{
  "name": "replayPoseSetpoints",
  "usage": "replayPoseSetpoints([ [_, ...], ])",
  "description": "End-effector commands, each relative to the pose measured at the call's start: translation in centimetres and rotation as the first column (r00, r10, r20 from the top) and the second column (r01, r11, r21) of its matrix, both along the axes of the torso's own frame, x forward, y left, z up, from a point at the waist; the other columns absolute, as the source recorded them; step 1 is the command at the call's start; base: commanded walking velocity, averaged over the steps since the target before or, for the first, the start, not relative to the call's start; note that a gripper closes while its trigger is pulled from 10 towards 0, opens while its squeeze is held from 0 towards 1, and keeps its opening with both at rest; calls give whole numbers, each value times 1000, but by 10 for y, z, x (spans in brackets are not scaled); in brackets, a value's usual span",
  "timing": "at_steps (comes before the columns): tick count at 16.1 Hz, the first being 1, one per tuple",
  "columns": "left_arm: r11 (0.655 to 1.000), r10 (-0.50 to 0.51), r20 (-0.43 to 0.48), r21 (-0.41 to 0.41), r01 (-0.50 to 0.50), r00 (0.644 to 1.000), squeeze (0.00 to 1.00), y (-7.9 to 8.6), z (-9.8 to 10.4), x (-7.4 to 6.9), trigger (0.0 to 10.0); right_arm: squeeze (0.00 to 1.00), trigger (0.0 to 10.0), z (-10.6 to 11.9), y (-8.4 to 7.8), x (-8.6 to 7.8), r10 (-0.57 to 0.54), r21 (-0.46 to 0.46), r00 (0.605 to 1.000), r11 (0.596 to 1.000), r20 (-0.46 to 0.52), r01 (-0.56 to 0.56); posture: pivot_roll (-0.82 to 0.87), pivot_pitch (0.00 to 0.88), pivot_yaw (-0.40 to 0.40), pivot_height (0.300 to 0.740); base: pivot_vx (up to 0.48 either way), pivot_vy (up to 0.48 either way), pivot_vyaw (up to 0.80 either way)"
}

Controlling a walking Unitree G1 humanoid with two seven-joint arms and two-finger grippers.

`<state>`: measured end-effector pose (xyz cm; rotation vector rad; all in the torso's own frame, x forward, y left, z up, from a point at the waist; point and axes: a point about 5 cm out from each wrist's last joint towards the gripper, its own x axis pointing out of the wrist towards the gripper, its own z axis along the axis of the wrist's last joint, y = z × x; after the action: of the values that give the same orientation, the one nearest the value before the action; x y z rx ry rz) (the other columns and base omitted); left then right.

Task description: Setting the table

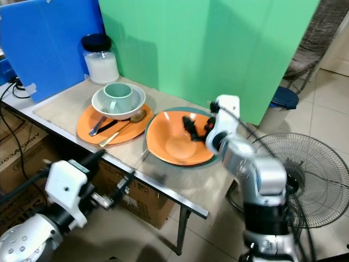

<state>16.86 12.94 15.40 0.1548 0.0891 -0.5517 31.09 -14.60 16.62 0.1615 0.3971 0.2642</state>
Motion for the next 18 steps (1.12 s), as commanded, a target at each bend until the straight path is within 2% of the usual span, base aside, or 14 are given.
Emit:
replayPoseSetpoints([
  [1,999,-43,-10,-12,42,999,161,-4,2,-2,10000,0,10000,-7,-2,1,-16,-24,998,1000,-65,15,5,22,-10,740,0,0,0],
  [2,998,-68,-20,-18,68,997,0,-5,2,-2,10000,0,10000,-9,-4,1,-32,-28,995,999,-96,29,6,22,-12,740,0,0,0],
  [5,995,-100,-35,-30,99,994,0,-7,2,-4,10000,0,10000,-11,-11,2,-71,-14,983,998,-170,69,2,23,-12,740,0,0,0],
  [8,993,-113,-43,-38,111,993,0,-8,2,-5,10000,0,10000,-12,-18,3,-100,-12,974,995,-204,99,-2,25,-8,740,0,0,0],
  [13,992,-121,-51,-45,118,991,0,-9,1,-5,10000,0,10000,-9,-21,5,-114,43,965,991,-238,128,-5,28,-9,740,0,0,0],
  [14,992,-121,-52,-46,119,991,0,-9,1,-5,10000,0,9137,-10,-21,5,-112,58,962,990,-251,131,-4,29,-10,740,0,0,0],
  [15,992,-122,-54,-47,120,991,0,-9,1,-5,10000,0,5529,-11,-21,4,-109,73,959,989,-261,132,-4,29,-11,740,0,0,0],
  [16,992,-123,-56,-48,120,991,0,-9,1,-5,10000,0,0,-11,-20,4,-101,94,956,987,-277,132,-3,30,-12,740,0,0,0],
  [18,991,-125,-59,-52,122,990,0,-9,1,-5,10000,0,0,-14,-17,2,-70,118,948,987,-310,112,-2,33,-13,740,0,0,0],
])
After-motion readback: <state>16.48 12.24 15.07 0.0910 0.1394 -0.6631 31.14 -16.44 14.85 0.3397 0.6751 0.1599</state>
